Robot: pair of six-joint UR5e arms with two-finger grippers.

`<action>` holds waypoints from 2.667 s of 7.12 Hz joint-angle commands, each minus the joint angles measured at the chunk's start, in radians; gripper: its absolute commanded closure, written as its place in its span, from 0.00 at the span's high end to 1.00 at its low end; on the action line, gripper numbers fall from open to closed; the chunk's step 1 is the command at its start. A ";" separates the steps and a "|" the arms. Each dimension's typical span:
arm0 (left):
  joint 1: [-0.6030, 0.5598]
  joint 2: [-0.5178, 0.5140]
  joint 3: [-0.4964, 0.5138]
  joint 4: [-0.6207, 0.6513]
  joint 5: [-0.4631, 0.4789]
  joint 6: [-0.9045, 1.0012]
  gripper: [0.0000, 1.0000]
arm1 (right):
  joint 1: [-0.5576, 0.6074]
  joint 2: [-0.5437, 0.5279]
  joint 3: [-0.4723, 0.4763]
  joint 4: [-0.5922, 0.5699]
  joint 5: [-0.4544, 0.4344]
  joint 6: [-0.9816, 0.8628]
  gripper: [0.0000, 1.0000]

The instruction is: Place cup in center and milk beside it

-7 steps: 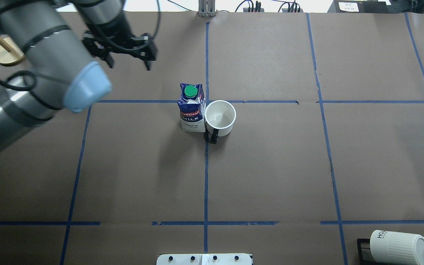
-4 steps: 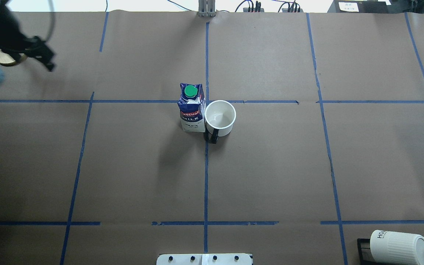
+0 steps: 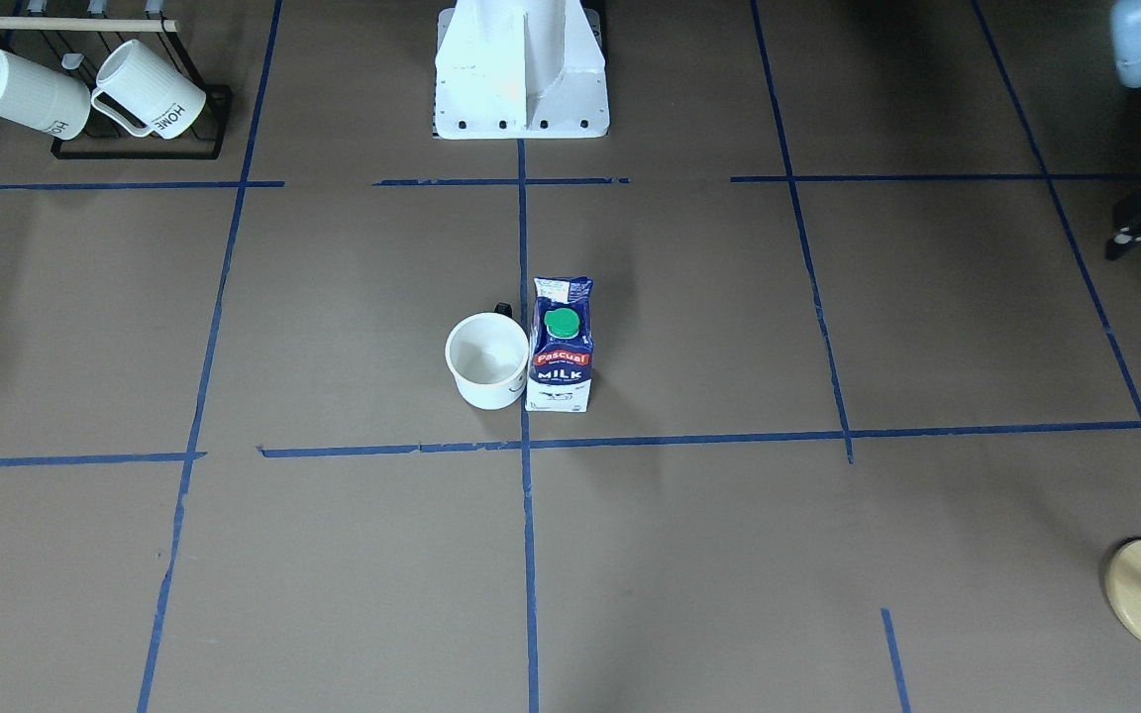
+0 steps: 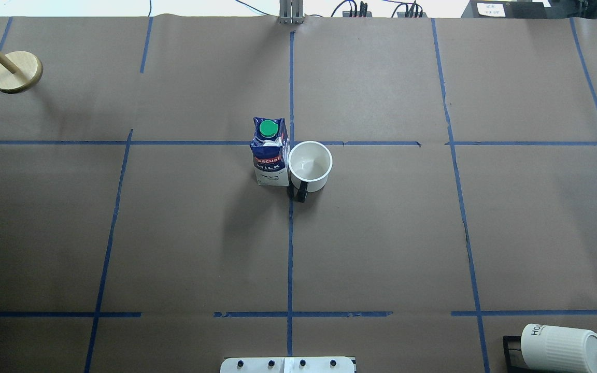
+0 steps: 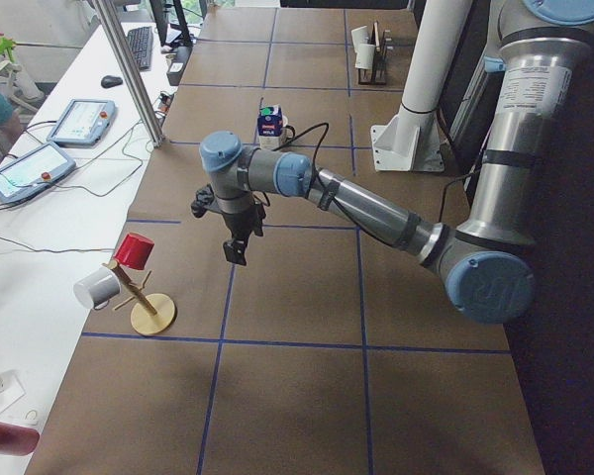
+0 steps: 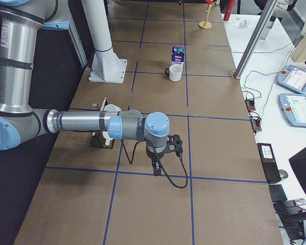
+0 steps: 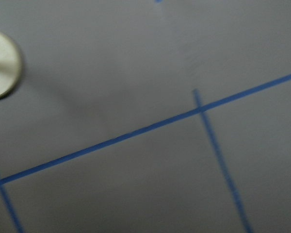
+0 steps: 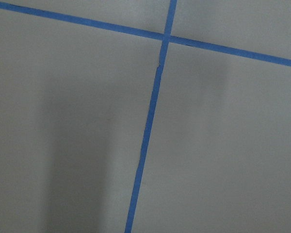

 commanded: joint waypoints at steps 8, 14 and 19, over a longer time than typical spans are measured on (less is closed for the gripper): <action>-0.106 0.208 0.102 -0.227 0.011 0.023 1.00 | -0.002 0.002 0.003 0.002 0.000 0.003 1.00; -0.106 0.211 0.100 -0.225 0.010 0.024 1.00 | -0.003 0.002 0.003 0.000 0.000 0.002 1.00; -0.104 0.211 0.107 -0.227 0.007 0.026 1.00 | -0.009 0.002 0.003 0.000 0.001 0.003 1.00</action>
